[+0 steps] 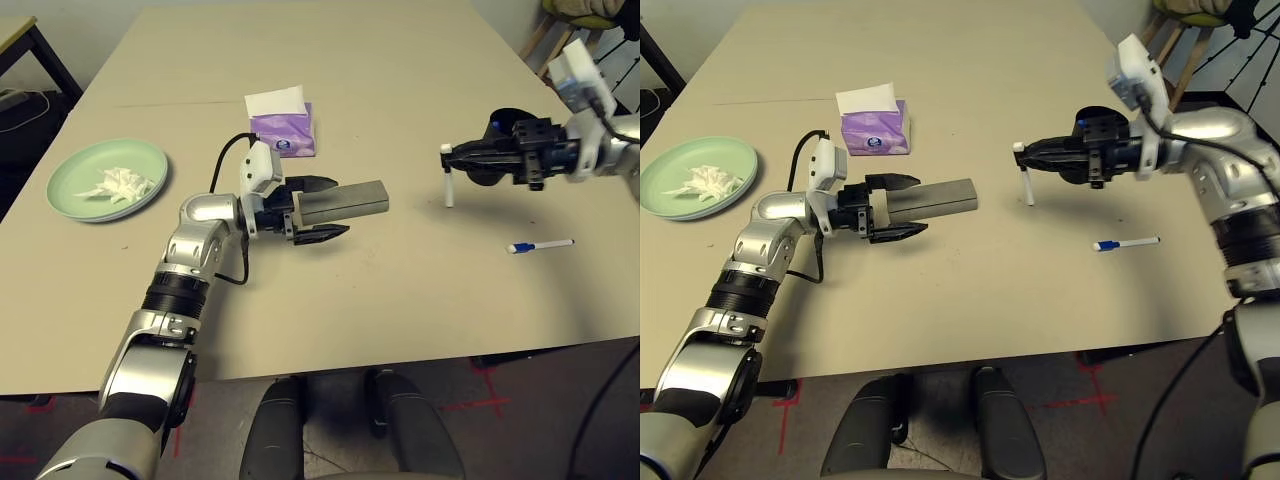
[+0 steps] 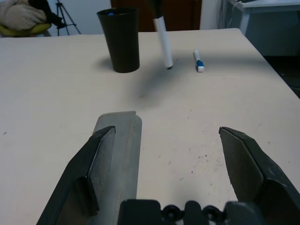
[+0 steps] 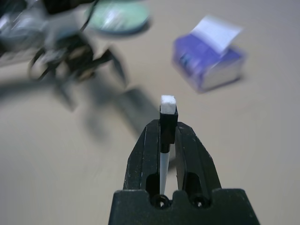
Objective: Organize and tidy the items on the table.
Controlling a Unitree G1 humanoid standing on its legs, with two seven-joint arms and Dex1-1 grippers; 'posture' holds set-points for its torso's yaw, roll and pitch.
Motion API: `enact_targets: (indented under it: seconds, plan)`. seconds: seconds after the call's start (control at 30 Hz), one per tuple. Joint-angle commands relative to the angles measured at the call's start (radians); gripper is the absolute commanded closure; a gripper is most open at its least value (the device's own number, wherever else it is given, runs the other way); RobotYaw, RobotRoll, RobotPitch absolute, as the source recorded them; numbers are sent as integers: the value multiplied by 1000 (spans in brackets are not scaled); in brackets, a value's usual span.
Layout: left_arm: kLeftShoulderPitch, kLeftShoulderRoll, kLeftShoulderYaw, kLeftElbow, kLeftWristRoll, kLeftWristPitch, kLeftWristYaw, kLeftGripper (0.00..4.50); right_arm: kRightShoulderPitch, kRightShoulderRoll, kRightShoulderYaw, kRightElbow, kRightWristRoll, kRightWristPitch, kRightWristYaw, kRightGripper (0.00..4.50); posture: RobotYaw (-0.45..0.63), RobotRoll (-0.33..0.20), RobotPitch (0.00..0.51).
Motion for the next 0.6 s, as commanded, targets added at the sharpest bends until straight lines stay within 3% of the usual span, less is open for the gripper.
enact_targets:
  seconds: [0.03, 0.37, 0.6]
  plan:
    - [13, 3, 4, -24, 0, 6, 9, 0, 41, 66, -126, -73, -8, -10, -173, 4223, 110, 0, 112]
    - [13, 6, 2, -27, -1, 10, 12, 0, 119, 252, -296, -207, -76, -56, -523, 4223, 102, 0, 112]
    - [10, 9, 1, -26, -1, 14, 9, 0, 109, 320, -358, -219, -210, -184, -763, 4223, 94, 0, 114]
